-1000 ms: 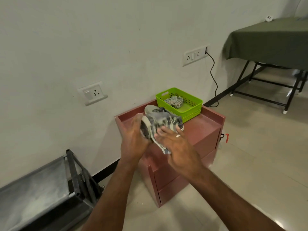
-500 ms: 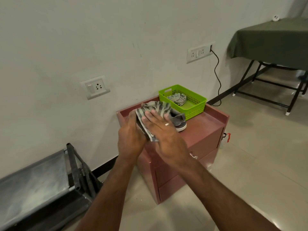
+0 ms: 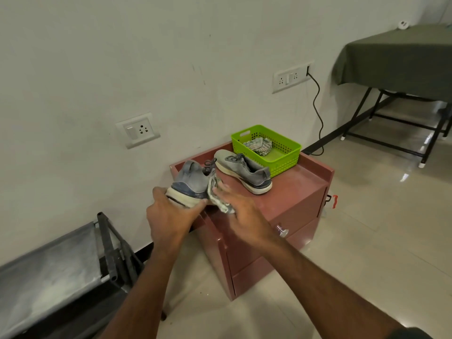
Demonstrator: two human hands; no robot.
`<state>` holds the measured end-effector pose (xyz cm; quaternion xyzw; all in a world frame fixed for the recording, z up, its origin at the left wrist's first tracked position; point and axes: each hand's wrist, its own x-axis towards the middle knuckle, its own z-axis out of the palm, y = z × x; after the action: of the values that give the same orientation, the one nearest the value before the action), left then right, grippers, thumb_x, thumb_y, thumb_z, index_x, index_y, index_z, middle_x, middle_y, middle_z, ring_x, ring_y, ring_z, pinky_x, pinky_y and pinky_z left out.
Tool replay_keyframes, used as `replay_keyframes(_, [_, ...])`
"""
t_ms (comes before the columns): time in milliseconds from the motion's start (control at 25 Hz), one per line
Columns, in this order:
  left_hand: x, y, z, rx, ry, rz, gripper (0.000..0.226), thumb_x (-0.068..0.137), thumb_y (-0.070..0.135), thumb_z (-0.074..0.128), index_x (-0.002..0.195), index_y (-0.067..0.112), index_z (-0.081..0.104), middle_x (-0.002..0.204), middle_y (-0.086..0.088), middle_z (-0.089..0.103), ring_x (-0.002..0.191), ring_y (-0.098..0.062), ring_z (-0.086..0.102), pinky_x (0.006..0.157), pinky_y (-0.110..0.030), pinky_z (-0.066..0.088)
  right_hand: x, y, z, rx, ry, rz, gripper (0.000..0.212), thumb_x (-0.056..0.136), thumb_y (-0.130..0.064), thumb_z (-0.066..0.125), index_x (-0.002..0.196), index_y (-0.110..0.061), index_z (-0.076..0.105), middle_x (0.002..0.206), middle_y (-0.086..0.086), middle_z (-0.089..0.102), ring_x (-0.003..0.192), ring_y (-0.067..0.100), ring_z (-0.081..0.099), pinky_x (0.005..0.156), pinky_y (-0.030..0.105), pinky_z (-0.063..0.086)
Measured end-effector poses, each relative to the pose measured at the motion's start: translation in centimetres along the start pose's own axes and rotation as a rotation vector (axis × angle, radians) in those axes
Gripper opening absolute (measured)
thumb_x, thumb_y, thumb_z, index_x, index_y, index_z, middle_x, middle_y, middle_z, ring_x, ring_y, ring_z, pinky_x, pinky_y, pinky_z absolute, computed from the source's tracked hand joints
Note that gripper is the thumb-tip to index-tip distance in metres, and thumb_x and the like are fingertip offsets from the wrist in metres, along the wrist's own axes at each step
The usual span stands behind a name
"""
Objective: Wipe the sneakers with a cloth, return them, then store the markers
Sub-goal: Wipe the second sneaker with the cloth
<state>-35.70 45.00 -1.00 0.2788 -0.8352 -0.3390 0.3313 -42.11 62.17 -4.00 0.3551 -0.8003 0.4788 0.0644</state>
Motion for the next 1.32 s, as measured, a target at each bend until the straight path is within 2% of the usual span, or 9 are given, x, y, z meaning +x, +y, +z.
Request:
replay_keyframes(160, [-1.4, -0.4, -0.6, 0.098, -0.142, 0.008, 0.085, 0.040, 0.072, 0.088, 0.093, 0.017, 0.050, 0.081, 0.006, 0.061, 0.077, -0.016, 0.060, 0.061, -0.031, 0.050, 0.5, 1.9, 0.4, -0.095, -0.174, 0.178, 0.045, 0.089, -0.006, 0.055, 0.127, -0.027, 0.066, 0.129, -0.002, 0.069, 0.119, 0.017, 0.062, 0.099, 0.032, 0.050])
replay_keyframes(240, [-1.9, -0.5, 0.0, 0.124, -0.213, 0.045, 0.082, 0.040, 0.071, 0.088, 0.090, 0.017, 0.055, 0.078, 0.009, 0.063, 0.075, -0.014, 0.062, 0.062, -0.034, 0.054, 0.5, 1.8, 0.1, 0.006, -0.148, 0.297, 0.034, 0.087, -0.008, 0.056, 0.103, -0.032, 0.072, 0.093, -0.008, 0.074, 0.086, 0.015, 0.067, 0.076, 0.035, 0.052])
replay_keyframes(320, [-2.3, -0.8, 1.1, 0.104, -0.255, 0.059, 0.079, 0.047, 0.067, 0.088, 0.101, 0.017, 0.061, 0.085, 0.006, 0.069, 0.081, -0.017, 0.066, 0.069, -0.037, 0.057, 0.7, 1.7, 0.3, 0.256, -0.124, 0.453, 0.040, 0.089, -0.004, 0.053, 0.088, -0.038, 0.073, 0.080, -0.009, 0.071, 0.079, 0.014, 0.067, 0.073, 0.039, 0.057])
replay_keyframes(480, [-2.8, -0.9, 3.6, 0.222, -0.290, 0.125, 0.088, 0.063, 0.089, 0.057, 0.113, 0.016, 0.065, 0.093, -0.005, 0.075, 0.089, -0.027, 0.065, 0.085, -0.045, 0.055, 1.0, 2.8, 0.7, 0.564, -0.041, 0.603, 0.049, 0.089, -0.011, 0.055, 0.120, -0.047, 0.067, 0.112, -0.008, 0.075, 0.108, 0.020, 0.070, 0.094, 0.048, 0.058])
replay_keyframes(640, [-3.8, 0.1, 6.0, 0.512, -0.295, 0.271, 0.079, 0.080, 0.078, 0.050, 0.120, 0.011, 0.062, 0.095, -0.009, 0.076, 0.101, -0.031, 0.065, 0.118, -0.045, 0.025, 1.2, 5.0, -0.3, 0.609, 0.094, 0.725, 0.030, 0.089, -0.010, 0.057, 0.095, -0.034, 0.074, 0.098, -0.005, 0.076, 0.097, 0.020, 0.072, 0.089, 0.050, 0.060])
replay_keyframes(800, [-5.0, 1.6, 8.5, 0.767, -0.391, 0.296, 0.069, 0.080, 0.080, 0.047, 0.109, 0.020, 0.067, 0.103, -0.002, 0.073, 0.102, -0.021, 0.066, 0.119, -0.050, 0.018, 1.1, 7.1, -1.6, 0.449, 0.106, 0.811, 0.014, 0.079, -0.018, 0.062, 0.085, -0.023, 0.074, 0.092, 0.005, 0.077, 0.093, 0.029, 0.074, 0.082, 0.054, 0.061])
replay_keyframes(1000, [-4.2, 2.1, 10.7, 0.820, -0.378, 0.231, 0.041, 0.096, 0.053, 0.052, 0.116, 0.020, 0.065, 0.122, -0.005, 0.066, 0.122, -0.023, 0.057, 0.118, -0.063, 0.009, 0.8, 6.5, -3.3, 0.357, 0.143, 0.841, 0.025, 0.094, -0.003, 0.057, 0.085, -0.024, 0.069, 0.087, 0.000, 0.071, 0.072, 0.015, 0.070, 0.055, 0.031, 0.061])
replay_keyframes(1120, [-2.8, 1.7, 11.7, 0.767, -0.435, 0.080, 0.018, 0.098, 0.029, 0.054, 0.113, 0.021, 0.062, 0.123, -0.007, 0.064, 0.127, -0.026, 0.053, 0.114, -0.073, 0.003, 0.9, 7.0, -3.2, 0.269, 0.142, 0.828, 0.027, 0.094, -0.011, 0.060, 0.077, -0.033, 0.063, 0.085, -0.007, 0.070, 0.078, 0.017, 0.071, 0.057, 0.037, 0.062])
replay_keyframes(1320, [-1.5, 1.4, 12.7, 0.728, -0.431, 0.080, 0.032, 0.099, 0.045, 0.049, 0.110, 0.019, 0.063, 0.118, -0.005, 0.066, 0.125, -0.027, 0.055, 0.114, -0.071, 0.001, 1.1, 6.7, -3.1, 0.392, 0.170, 0.783, 0.036, 0.088, 0.000, 0.056, 0.079, -0.033, 0.067, 0.092, 0.001, 0.072, 0.084, 0.021, 0.072, 0.070, 0.044, 0.064])
